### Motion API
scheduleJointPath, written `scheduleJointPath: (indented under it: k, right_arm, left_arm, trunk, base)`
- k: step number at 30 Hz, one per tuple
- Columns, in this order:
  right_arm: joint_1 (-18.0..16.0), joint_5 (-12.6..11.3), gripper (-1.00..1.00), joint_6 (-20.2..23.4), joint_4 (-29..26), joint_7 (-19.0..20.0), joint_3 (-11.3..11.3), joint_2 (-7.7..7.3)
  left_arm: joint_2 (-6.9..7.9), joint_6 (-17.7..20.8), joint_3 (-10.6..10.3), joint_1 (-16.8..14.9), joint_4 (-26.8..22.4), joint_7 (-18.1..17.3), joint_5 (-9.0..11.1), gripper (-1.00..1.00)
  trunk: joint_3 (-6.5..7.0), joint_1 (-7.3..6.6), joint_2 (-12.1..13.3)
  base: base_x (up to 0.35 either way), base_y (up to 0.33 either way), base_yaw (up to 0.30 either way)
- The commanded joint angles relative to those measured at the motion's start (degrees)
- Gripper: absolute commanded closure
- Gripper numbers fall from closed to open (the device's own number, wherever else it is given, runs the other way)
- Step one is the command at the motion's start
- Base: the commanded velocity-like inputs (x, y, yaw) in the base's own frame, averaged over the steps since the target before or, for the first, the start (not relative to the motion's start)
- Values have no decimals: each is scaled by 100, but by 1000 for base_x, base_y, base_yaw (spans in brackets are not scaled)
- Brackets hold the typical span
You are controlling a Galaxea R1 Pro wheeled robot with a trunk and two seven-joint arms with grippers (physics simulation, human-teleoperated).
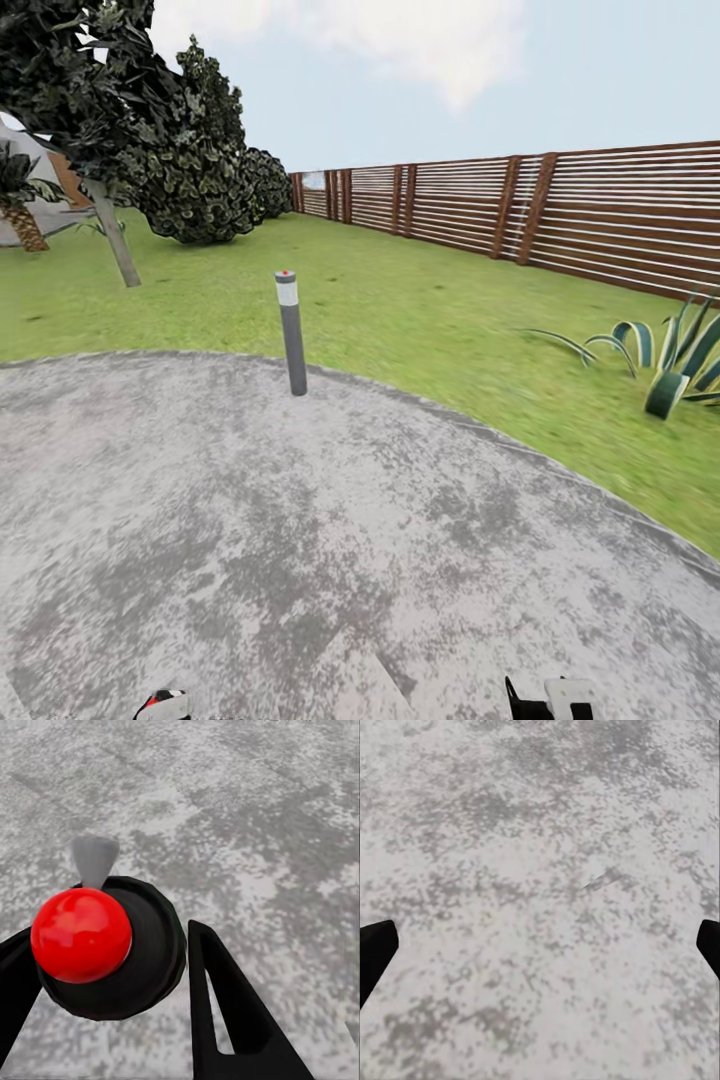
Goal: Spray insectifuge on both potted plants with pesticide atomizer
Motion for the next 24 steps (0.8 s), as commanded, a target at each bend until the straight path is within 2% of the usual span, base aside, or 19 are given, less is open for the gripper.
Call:
scheduleJointPath:
  k: [1, 11, 16, 22, 24]
  right_arm:
    - [-1, 3, -100, -16, 5, -3, 2, 1]
    - [-1, 12, -100, -16, 15, -3, 5, 13]
    - [-1, 12, -100, -16, 17, -3, 6, 14]
    - [-1, 12, -100, -19, 14, -3, 6, 14]
    - [-1, 12, -100, -19, 16, -3, 4, 14]
  left_arm:
    - [-1, -19, 1, -5, 8, 30, -25, 100]
    - [-36, -11, -47, -5, 1, 30, -49, 100]
    - [-38, 11, 8, -5, 7, 37, -44, 100]
    - [-42, 29, -43, -5, 11, 439, -49, 100]
    - [-44, 18, -56, -5, 9, 473, -56, 100]
  trunk:
    - [-4, -2, 0]
    - [-3, -2, 0]
    - [-3, -2, 0]
    - [12, -2, 0]
    - [18, -2, 0]
  base:
    - [0, 0, 274]
    - [0, 0, 277]
    - [0, 0, 279]
    - [0, 0, 279]
    - [0, 0, 279]
